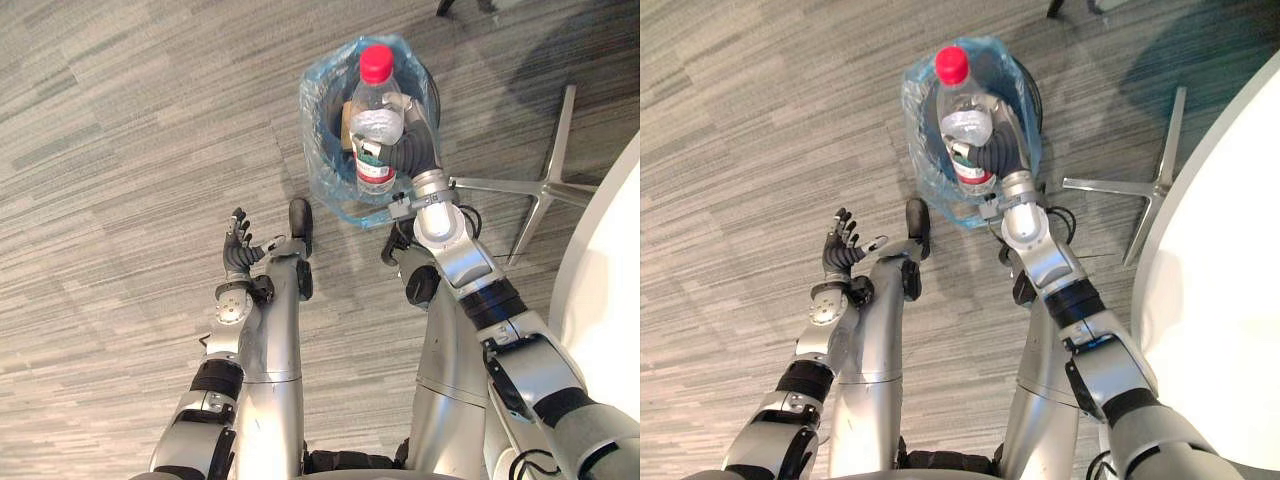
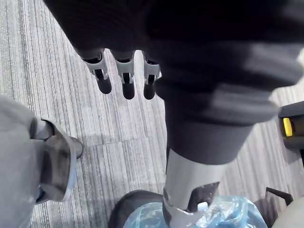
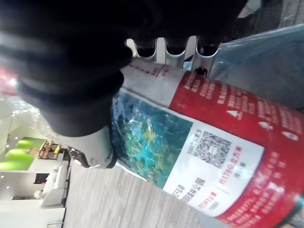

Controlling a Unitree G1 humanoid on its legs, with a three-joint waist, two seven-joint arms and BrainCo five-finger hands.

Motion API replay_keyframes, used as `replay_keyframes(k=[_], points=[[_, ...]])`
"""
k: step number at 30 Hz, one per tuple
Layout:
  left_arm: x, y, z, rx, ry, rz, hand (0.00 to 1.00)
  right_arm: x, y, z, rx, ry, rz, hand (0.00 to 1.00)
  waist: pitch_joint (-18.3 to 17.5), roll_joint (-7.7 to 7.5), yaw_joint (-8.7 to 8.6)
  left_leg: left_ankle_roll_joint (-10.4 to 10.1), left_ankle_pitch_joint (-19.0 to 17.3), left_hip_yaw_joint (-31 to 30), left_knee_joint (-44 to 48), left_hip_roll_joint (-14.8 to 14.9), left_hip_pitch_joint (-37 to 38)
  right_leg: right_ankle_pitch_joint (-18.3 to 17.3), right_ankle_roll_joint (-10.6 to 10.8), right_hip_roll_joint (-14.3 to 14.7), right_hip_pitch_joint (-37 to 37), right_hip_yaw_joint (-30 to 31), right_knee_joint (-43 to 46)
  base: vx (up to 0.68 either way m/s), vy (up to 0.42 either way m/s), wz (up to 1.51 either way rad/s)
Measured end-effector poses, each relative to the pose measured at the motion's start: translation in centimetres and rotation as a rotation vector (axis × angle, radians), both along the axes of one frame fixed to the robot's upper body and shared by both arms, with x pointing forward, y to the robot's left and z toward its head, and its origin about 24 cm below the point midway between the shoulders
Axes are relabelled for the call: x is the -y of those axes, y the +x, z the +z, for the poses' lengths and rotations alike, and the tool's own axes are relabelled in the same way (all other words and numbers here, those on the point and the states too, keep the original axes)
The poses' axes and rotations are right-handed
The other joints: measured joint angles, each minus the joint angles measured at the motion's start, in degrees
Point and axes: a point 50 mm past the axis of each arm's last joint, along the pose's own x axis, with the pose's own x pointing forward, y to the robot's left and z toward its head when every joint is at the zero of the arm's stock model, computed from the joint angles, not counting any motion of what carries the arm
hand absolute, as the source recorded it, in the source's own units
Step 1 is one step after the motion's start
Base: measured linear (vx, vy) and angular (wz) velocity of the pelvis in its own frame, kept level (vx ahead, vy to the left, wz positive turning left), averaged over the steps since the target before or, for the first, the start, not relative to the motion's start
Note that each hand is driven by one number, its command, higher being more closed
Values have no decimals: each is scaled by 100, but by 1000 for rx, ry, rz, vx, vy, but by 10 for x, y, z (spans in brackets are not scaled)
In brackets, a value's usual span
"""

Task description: Gather rubbish on tea table into small bin, then transfer packed bag to large trash can.

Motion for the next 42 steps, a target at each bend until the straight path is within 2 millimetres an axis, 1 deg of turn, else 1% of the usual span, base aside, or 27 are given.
replay_keyframes(k=[2,3,5,7,12,19,22,25,28,32,35,36,39,40,42], points=[[-1,0,0,2,1,1,0,2,2,-2,-9,22,-19,100,0,0,-5,-44,27,-27,0,10,-48,-6,-5,2,-35,-30,19,-1,-5,3],[0,0,0,3,1,1,0,2,3,-3,-14,22,-22,0,0,0,-3,-45,27,-31,0,9,-50,-8,-8,0,-36,-33,35,2,1,6],[0,0,1,9,-2,0,0,3,5,-3,-20,15,-27,0,0,0,3,-45,27,-26,2,-7,-61,-22,-6,-27,-60,-29,80,-1,7,6],[0,0,1,12,-9,-1,0,2,5,3,-3,13,-25,0,-1,2,20,-43,29,-20,3,-11,-113,-31,5,-39,-125,-26,86,-15,16,4],[4,1,4,23,-27,-6,0,5,5,8,9,14,-34,0,-4,3,106,-58,54,-37,8,-18,-133,-69,-56,-62,-149,-45,164,-15,9,5],[4,1,4,24,-29,-8,0,1,5,11,23,7,-27,0,-12,-2,121,-64,73,-84,2,-17,-133,-88,-83,-60,-148,-78,176,-3,1,1],[4,1,4,24,-28,-8,0,-2,3,12,43,-18,-25,0,-15,-4,119,-82,90,-87,2,-15,-129,-87,-84,-56,-143,-79,176,0,0,0],[4,1,4,22,-28,-8,0,-6,-4,13,73,-35,-8,0,-15,-5,116,-84,91,-96,4,-12,-109,-86,-86,-52,-108,-92,165,0,0,0],[5,1,3,21,-33,-6,0,-10,-10,11,109,-100,-6,0,-26,-16,118,-84,92,-98,1,-8,-53,-77,-99,-44,-34,-96,135,-2,5,-1],[2,1,3,18,-36,5,0,-15,-14,-1,126,-237,-23,0,-44,-45,109,-76,94,-93,-44,12,61,-47,-141,-8,109,-112,25,-7,16,-4],[1,1,0,7,-29,8,0,-24,-16,-16,114,-348,-4,0,-75,-98,107,-53,111,-69,-124,38,144,-17,-120,31,191,-111,-81,-5,16,-5],[2,0,0,5,-29,5,0,-29,-18,-25,108,-443,5,0,-98,-137,112,-51,144,-27,-201,54,193,20,-136,39,227,-111,-156,-2,15,-4],[2,0,-1,4,-28,5,0,-38,-19,-40,95,-584,32,0,-117,-172,105,-53,168,1,-252,64,220,64,-175,51,257,-112,-230,-1,6,-1],[2,0,-1,4,-28,5,0,-38,-18,-43,86,-606,34,0,-117,-172,106,-53,168,3,-252,64,221,65,-174,50,259,-112,-232,0,0,0],[2,0,-1,3,-28,4,0,-37,-13,-55,39,-683,28,0,-117,-172,113,-48,171,4,-258,63,221,67,-171,46,262,-114,-235,0,0,0]])
